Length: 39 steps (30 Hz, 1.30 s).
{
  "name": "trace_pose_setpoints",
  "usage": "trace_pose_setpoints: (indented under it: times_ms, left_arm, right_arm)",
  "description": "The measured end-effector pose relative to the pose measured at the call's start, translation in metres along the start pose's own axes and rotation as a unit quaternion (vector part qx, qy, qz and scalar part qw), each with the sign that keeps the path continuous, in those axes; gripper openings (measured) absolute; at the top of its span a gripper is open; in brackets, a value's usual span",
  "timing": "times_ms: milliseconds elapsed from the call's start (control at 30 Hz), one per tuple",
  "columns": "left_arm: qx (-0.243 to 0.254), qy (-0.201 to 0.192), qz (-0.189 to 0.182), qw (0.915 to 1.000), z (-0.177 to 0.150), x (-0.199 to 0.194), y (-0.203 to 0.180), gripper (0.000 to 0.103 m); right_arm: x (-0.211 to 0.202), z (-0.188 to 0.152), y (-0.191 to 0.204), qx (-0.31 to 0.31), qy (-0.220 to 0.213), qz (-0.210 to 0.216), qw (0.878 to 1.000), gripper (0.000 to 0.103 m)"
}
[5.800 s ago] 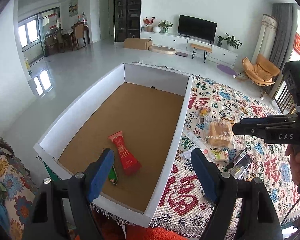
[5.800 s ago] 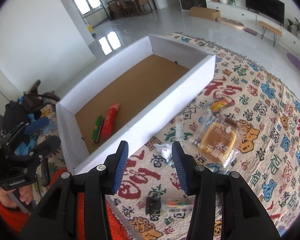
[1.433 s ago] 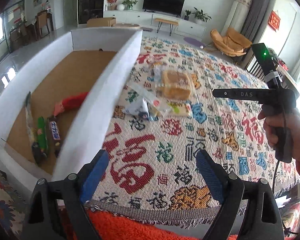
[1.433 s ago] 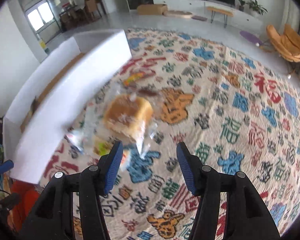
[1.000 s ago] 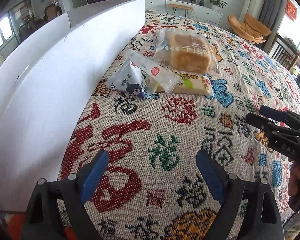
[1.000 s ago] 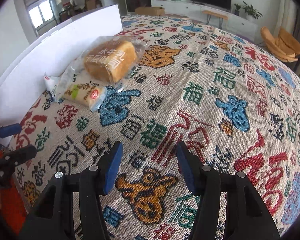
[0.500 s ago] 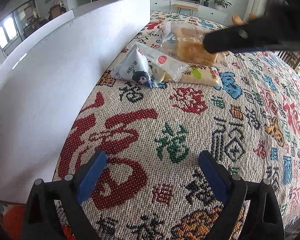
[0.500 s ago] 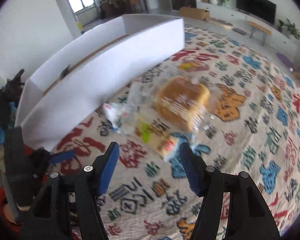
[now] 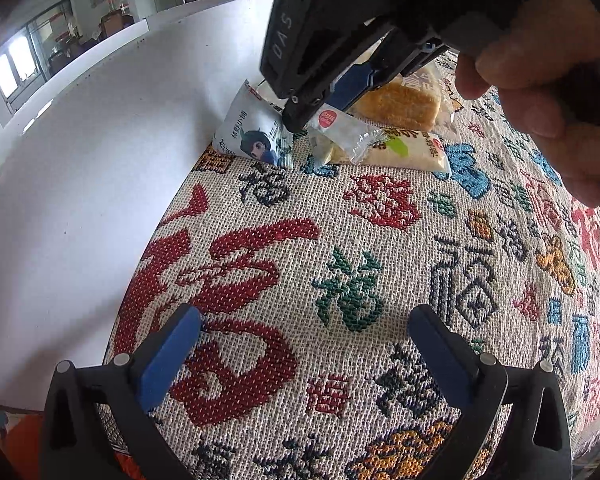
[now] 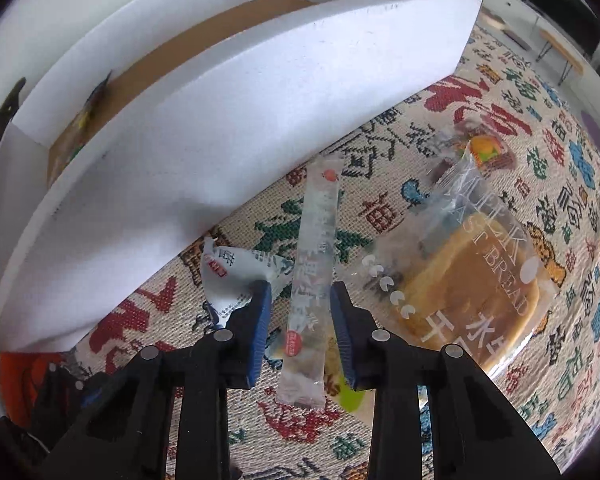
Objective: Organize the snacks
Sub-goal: 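Grasp the clear jelly stick with the right tool, then grasp the yellow-green cake packet with the left tool while the right tool holds the jelly stick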
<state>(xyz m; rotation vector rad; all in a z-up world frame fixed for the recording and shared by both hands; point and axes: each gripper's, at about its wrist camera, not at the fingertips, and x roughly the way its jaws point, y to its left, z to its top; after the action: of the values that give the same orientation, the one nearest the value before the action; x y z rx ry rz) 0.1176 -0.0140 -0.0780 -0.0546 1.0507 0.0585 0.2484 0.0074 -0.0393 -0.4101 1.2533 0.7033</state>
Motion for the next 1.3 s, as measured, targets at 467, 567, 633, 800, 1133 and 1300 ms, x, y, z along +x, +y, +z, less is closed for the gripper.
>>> trace_pose_setpoints:
  times_ms: [467,567,633,800,1133,1300]
  left_arm:
    - [0.000,0.001,0.000,1.0000,0.000,0.001,-0.001,0.103]
    - [0.000,0.001,-0.001,1.0000,0.000,0.001,0.000,0.103]
    - [0.000,0.001,-0.001,1.0000,0.000,0.001,0.000,0.103]
    - [0.000,0.001,-0.001,1.0000,0.000,0.001,0.000,0.103]
    - [0.004,0.006,-0.021,0.9997,-0.001,-0.001,-0.001,0.102]
    - [0.066,0.024,-0.088,0.9937,0.026,-0.009,-0.019,0.102]
  right_arm:
    - [-0.070,-0.092,-0.026,0.019,-0.050,0.043,0.998,0.019]
    - [-0.072,-0.127,-0.039,0.025,-0.039,0.031,0.998,0.019]
    - [-0.070,-0.149,-0.050,0.032,-0.028,0.020,0.999,0.019]
    - [-0.067,-0.210,-0.083,0.077,-0.024,-0.009,0.997,0.021]
    - [-0.069,-0.273,-0.093,0.103,-0.135,-0.055,0.984,0.063]
    - [-0.066,-0.280,-0.086,0.085,-0.170,-0.067,0.979,0.073]
